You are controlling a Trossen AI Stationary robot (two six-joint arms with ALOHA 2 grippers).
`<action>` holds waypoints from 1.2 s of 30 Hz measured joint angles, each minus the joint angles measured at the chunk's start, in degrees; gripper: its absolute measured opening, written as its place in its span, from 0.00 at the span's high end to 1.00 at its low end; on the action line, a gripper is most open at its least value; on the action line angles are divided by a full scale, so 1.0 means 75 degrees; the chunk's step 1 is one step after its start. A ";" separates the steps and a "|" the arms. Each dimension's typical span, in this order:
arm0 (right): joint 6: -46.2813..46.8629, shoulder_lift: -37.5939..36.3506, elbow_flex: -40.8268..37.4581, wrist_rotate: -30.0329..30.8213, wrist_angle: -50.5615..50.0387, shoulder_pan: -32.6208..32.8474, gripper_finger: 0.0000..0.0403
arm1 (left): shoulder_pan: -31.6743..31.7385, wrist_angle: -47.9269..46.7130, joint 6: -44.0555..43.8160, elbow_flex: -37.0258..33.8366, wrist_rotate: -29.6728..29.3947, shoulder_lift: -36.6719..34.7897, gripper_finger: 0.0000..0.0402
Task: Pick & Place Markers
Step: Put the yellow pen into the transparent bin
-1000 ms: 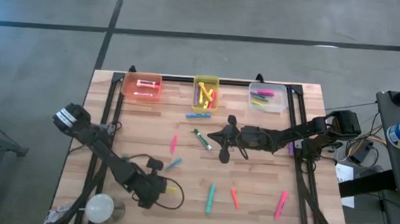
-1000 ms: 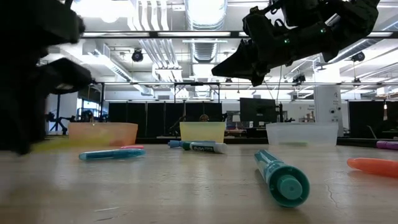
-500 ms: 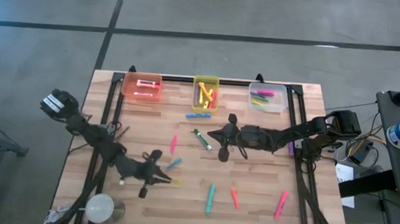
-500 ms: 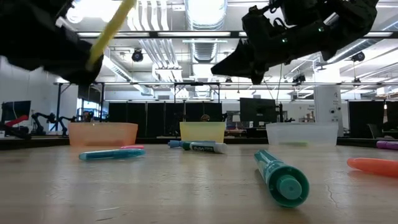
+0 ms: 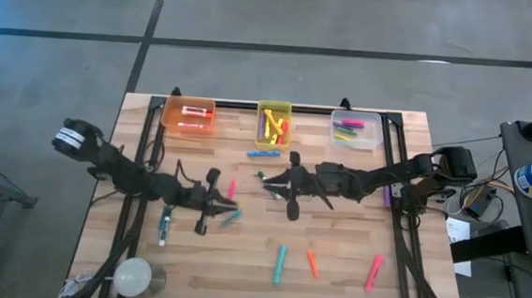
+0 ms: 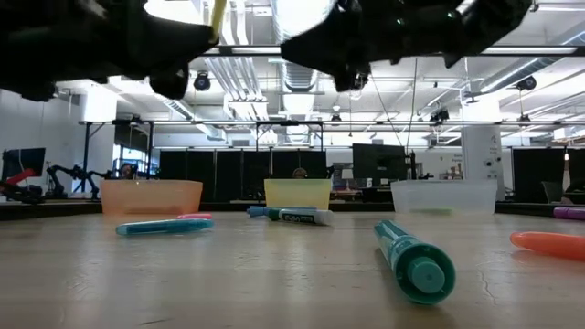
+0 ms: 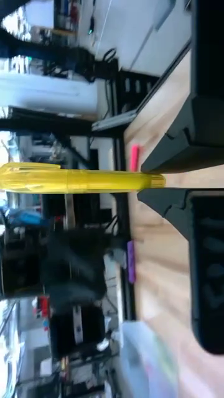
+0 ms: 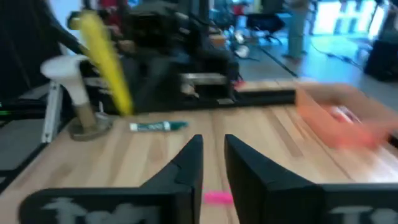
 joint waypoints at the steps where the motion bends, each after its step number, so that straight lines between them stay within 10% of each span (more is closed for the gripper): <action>1: -0.0086 0.0059 0.0121 -0.0109 -0.0001 0.0013 0.82 | 0.0162 -0.0008 0.0000 0.0033 0.0116 -0.0061 0.94; 16: -0.1223 0.1020 0.1998 -0.1267 -0.0093 0.0020 0.61 | 0.1208 -0.0143 -0.0143 0.0233 0.1037 -0.0506 0.95; 36: -0.1545 0.0643 0.2624 0.0315 -0.1869 0.0011 0.91 | 0.1524 -0.1006 -0.0228 0.0222 0.0091 -0.1168 0.82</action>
